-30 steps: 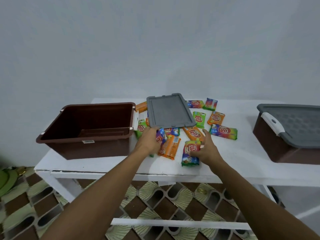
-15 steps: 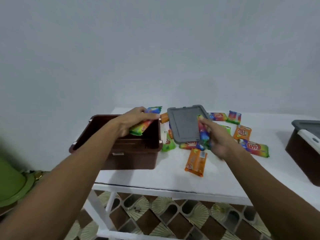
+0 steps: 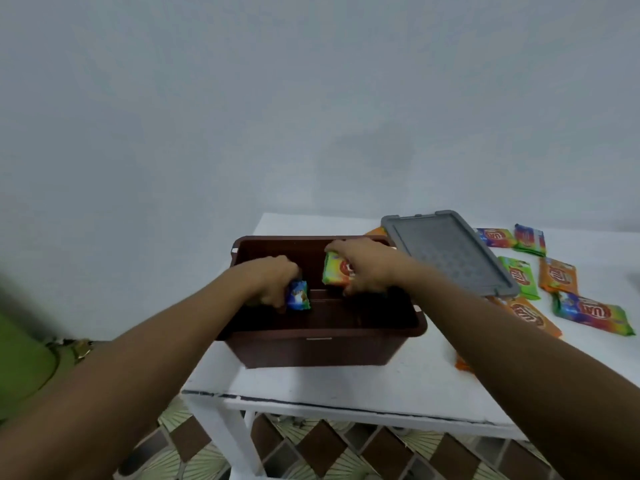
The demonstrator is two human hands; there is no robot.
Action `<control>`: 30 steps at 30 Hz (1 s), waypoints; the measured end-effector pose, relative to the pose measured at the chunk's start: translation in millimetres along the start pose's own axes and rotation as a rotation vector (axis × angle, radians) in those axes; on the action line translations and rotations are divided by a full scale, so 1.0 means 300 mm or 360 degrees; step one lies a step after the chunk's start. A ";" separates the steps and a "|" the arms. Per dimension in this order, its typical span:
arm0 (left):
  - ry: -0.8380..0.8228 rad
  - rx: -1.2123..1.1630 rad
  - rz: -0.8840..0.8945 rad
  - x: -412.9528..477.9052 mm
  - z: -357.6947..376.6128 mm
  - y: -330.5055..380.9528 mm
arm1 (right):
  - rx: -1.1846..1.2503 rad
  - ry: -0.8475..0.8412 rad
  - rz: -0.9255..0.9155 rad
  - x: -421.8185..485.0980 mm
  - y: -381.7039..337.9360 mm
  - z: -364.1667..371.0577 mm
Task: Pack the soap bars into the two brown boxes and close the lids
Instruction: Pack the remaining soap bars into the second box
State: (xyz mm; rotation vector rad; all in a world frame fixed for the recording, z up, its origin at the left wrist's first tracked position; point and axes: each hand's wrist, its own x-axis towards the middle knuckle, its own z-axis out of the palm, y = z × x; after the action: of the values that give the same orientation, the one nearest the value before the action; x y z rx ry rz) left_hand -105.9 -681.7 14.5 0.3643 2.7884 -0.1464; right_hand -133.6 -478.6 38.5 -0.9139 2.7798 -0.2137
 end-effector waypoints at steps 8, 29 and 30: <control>0.0087 0.0349 0.0143 0.063 0.063 -0.020 | -0.0683 -0.0256 -0.0073 0.093 0.000 0.131; 0.0040 0.0467 0.0210 0.069 0.063 -0.025 | -0.0521 -0.0303 0.0264 0.042 -0.026 0.170; 0.0054 0.0520 0.0253 0.067 0.055 -0.023 | -0.0503 -0.0341 0.0283 0.032 -0.026 0.172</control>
State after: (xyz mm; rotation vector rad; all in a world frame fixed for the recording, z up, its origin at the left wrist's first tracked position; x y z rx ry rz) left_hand -121.0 -686.1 -7.3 0.6693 2.7523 -0.5657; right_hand -124.3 -494.3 -11.3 -0.6966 2.7129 0.3408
